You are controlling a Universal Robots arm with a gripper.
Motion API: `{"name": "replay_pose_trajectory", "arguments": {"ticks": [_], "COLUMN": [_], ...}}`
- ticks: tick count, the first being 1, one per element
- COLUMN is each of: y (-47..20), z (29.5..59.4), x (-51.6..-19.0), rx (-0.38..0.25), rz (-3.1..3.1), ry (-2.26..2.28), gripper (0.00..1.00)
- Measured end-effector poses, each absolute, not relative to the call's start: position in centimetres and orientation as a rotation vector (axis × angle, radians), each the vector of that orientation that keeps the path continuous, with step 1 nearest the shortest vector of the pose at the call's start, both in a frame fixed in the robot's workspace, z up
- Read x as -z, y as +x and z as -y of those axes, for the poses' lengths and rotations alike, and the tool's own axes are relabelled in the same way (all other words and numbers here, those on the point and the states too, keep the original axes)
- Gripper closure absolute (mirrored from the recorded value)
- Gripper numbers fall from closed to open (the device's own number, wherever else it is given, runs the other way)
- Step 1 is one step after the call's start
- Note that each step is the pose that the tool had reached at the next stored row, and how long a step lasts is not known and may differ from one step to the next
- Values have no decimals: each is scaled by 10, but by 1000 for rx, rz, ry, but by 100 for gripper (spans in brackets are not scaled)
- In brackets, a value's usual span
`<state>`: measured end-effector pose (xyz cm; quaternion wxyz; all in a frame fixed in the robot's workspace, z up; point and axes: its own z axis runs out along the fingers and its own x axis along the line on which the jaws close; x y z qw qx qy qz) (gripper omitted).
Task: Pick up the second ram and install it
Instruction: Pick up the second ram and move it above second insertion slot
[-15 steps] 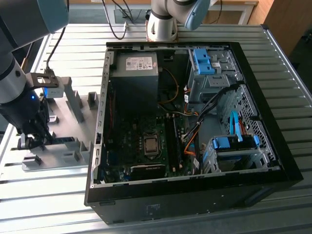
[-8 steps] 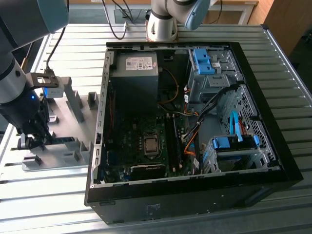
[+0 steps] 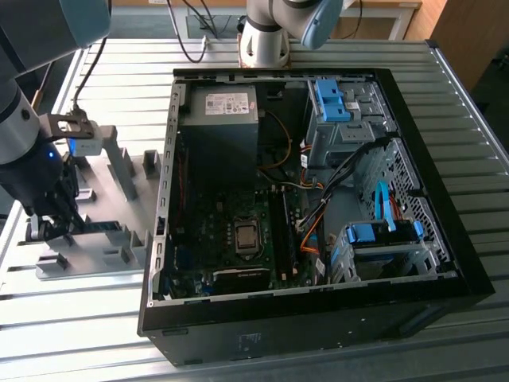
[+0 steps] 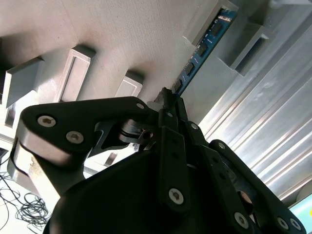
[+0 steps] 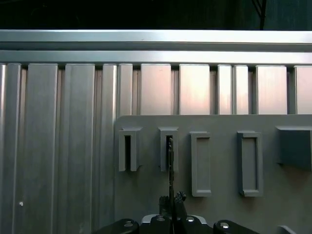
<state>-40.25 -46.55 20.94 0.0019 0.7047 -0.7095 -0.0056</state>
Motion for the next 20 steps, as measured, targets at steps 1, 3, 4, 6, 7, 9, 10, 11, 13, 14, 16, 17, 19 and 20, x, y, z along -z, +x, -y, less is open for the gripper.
{"name": "replay_pose_trajectory", "arguments": {"ticks": [1, 3, 4, 6, 7, 9, 10, 11, 13, 14, 16, 17, 19, 20], "y": [-403, -403, -403, -403, -403, -402, -402, -402, -402, -402, -403, -403, -403, -403], "z": [465, 465, 465, 465, 465, 466, 466, 465, 465, 465, 465, 465, 466, 465], "x": [-211, -214, -215, -217, -218, -220, -221, -221, -222, -222, -223, -223, -225, -226], "rx": [18, 18, 18, 18, 18, 18, 18, 18, 18, 18, 18, 18, 18, 18], "rz": [2226, 2226, 2226, 2226, 2226, 2226, 2226, 2226, 2227, 2226, 2226, 2226, 2226, 2226], "ry": [2211, 2211, 2211, 2211, 2211, 2211, 2211, 2211, 2211, 2211, 2211, 2211, 2211, 2211], "gripper": [86, 86, 86, 86, 86, 86, 86, 86, 86, 86, 86, 86, 86, 86]}}
